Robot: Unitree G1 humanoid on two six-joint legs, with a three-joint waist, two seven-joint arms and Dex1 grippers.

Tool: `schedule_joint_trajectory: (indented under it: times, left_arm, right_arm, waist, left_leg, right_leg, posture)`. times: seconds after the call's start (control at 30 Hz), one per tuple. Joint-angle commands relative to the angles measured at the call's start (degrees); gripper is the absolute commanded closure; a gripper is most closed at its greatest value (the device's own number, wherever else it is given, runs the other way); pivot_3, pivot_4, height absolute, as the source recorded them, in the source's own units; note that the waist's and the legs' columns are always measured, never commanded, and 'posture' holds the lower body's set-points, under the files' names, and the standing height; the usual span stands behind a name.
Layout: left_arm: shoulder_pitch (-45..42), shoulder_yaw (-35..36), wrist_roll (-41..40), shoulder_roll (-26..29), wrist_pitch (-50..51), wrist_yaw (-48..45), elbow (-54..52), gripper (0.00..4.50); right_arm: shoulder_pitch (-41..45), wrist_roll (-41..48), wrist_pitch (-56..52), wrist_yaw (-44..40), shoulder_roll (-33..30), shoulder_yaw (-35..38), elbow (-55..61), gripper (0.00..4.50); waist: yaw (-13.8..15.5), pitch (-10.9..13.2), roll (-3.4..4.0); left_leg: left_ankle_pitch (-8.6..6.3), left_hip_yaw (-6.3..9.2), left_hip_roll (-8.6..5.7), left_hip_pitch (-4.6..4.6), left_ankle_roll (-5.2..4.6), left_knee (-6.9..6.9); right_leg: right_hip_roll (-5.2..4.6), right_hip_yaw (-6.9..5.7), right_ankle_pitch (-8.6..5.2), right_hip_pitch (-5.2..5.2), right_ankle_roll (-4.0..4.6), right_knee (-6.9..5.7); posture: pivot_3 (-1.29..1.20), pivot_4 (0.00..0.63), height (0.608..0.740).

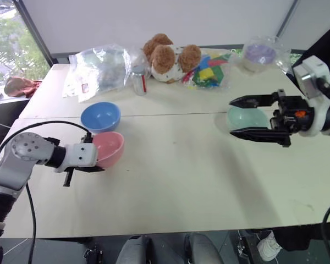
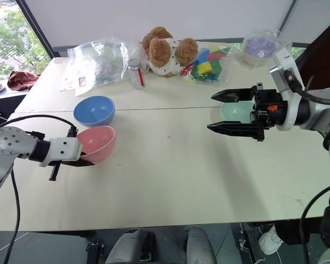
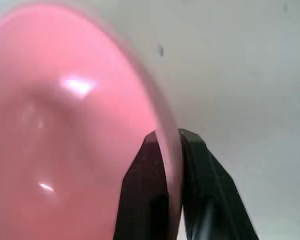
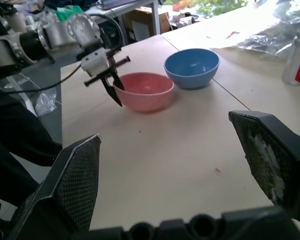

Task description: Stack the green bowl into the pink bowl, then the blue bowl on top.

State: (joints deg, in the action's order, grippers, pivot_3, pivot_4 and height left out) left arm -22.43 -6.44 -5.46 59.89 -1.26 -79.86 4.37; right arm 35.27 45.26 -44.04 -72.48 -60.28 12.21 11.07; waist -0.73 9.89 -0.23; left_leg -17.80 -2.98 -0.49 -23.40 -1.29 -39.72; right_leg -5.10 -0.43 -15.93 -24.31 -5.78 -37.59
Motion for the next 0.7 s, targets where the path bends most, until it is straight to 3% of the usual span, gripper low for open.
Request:
schedule_joint_trajectory:
  times: [0.03,0.27,0.5,0.7]
  left_arm:
    - [-1.56,-2.05,-2.61,-1.59,2.13,-3.5,-2.75,4.49]
    - [-17.32,-10.32,-0.62,-14.01,0.25,-8.2,1.13,4.49]
    - [-35.43,-20.23,13.14,-29.28,-21.53,-1.5,26.26,4.49]
    - [-40.73,-23.39,18.67,-36.34,-31.73,3.32,40.56,4.49]
  right_arm:
    - [-0.81,-0.88,1.55,-0.52,-2.27,2.24,1.3,0.0]
    - [-6.83,-0.84,1.45,1.47,-4.24,6.71,4.18,0.0]
    - [-11.92,0.74,-0.52,4.08,-4.86,12.01,8.42,0.0]
    - [-14.58,1.47,-1.62,5.65,-5.25,14.73,10.51,0.0]
  waist:
    - [0.08,-0.02,0.04]
    - [1.43,0.0,0.01]
    - [1.34,0.03,-0.05]
    - [1.3,0.04,-0.07]
  left_leg:
    - [0.0,0.0,0.0,0.0,0.0,0.0]
    - [-0.07,-0.03,-0.02,-0.13,-0.13,-0.34]
    - [-0.09,-0.06,-0.05,-0.1,-0.19,-0.45]
    - [-0.09,-0.05,0.02,-0.09,-0.19,-0.35]
  right_leg:
    - [0.0,0.0,0.0,0.0,0.0,-0.01]
    - [0.12,-0.02,0.01,0.02,-0.02,-0.07]
    - [0.39,-0.03,0.05,0.12,-0.1,-0.04]
    - [0.46,-0.01,0.05,0.03,-0.1,-0.05]
  posture:
    - [0.0,0.15,0.74]
    - [0.0,0.15,0.74]
    - [0.0,0.15,0.74]
    - [0.0,0.15,0.74]
